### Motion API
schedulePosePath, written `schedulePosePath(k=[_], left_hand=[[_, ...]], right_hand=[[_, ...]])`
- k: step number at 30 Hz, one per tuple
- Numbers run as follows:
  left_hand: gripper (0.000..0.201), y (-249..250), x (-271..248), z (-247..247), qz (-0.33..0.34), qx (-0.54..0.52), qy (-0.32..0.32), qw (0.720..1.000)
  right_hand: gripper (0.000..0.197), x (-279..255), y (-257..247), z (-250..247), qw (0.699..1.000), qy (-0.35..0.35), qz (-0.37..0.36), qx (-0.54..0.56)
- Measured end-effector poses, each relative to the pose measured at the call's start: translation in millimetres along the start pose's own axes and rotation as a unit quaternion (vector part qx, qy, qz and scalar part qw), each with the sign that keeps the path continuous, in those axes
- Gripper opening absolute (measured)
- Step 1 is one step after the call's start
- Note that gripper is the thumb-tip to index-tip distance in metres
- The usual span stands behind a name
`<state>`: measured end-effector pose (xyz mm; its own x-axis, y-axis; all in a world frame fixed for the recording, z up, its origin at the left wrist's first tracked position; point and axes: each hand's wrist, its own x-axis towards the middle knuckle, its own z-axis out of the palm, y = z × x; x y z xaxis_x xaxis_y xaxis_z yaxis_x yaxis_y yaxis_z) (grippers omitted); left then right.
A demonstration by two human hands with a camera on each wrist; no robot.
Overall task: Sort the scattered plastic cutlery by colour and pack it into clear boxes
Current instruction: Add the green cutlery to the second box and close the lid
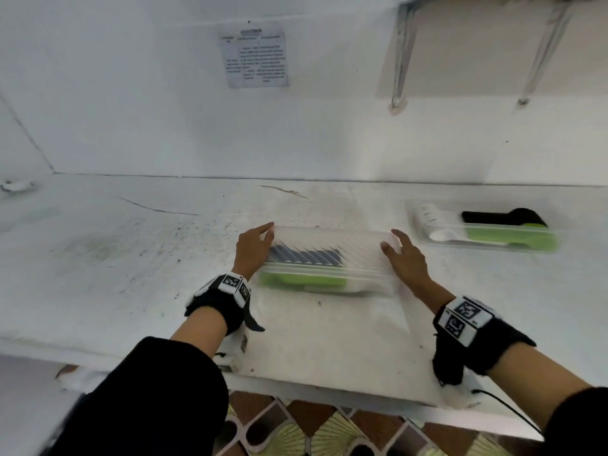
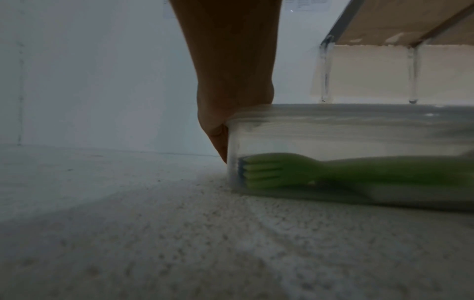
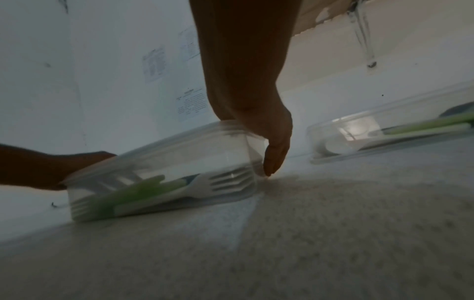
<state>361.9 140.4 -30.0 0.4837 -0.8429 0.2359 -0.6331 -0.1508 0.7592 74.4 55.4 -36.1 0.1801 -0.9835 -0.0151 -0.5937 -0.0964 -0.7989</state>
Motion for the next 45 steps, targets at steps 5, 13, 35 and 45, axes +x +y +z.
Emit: schedulePosePath(k=[5,13,35,45], left_hand=[[0.031,-1,-3,-2,-0.044,-0.023,0.039,0.998],[0.034,-6,-18,-15,-0.168,-0.268,0.057,0.947],[0.035,-128,135,-131,-0.130,-0.196,0.028,0.972],[0.042,-168,207,-125,-0.109,-0.178,-0.045,0.977]], right_hand=[[0.033,-4,-8,-2,0.999,-0.010,-0.017,0.038],[0.038,3,-23,2,0.998,-0.024,-0.042,0.033],[0.043,85,-144,174,0.994,0.031,-0.006,0.103],[0.038,126,-173,213,0.991,0.103,0.016,0.081]])
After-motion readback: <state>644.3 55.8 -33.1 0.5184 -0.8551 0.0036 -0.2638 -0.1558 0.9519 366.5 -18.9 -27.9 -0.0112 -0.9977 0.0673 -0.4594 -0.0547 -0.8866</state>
